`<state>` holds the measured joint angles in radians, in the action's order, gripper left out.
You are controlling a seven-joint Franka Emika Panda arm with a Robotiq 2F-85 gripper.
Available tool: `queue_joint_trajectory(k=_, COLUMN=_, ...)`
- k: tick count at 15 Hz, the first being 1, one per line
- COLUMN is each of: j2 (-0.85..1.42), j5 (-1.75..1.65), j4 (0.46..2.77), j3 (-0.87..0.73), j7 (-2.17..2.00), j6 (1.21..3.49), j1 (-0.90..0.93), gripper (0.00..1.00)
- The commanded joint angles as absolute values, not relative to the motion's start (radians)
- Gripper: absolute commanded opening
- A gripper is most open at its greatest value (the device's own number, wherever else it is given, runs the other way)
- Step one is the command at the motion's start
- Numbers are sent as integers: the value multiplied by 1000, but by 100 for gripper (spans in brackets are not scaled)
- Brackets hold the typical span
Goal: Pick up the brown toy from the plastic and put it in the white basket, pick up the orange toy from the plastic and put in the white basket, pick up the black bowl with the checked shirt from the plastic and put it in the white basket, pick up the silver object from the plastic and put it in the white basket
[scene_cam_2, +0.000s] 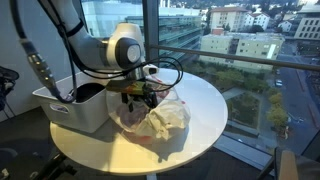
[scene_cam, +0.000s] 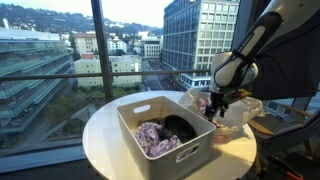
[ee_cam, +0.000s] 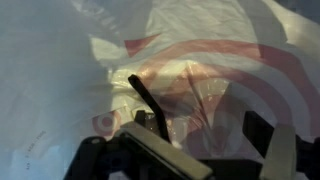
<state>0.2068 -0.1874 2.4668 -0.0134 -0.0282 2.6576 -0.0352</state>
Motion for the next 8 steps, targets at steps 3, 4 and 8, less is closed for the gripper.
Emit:
queue_joint_trajectory(k=3, j2=363, j5=-192, j4=2324, j3=-57, j7=15, j6=2708, j1=-35, gripper=100)
queue_joint_trajectory(k=4, j2=390, j5=-185, j4=2295, j3=-58, j7=26, j6=2709, j1=-39, gripper=100)
queue_joint_trajectory(k=8, j2=476, j5=-174, j4=2186, j3=-59, j7=60, j6=2696, j1=-47, gripper=100)
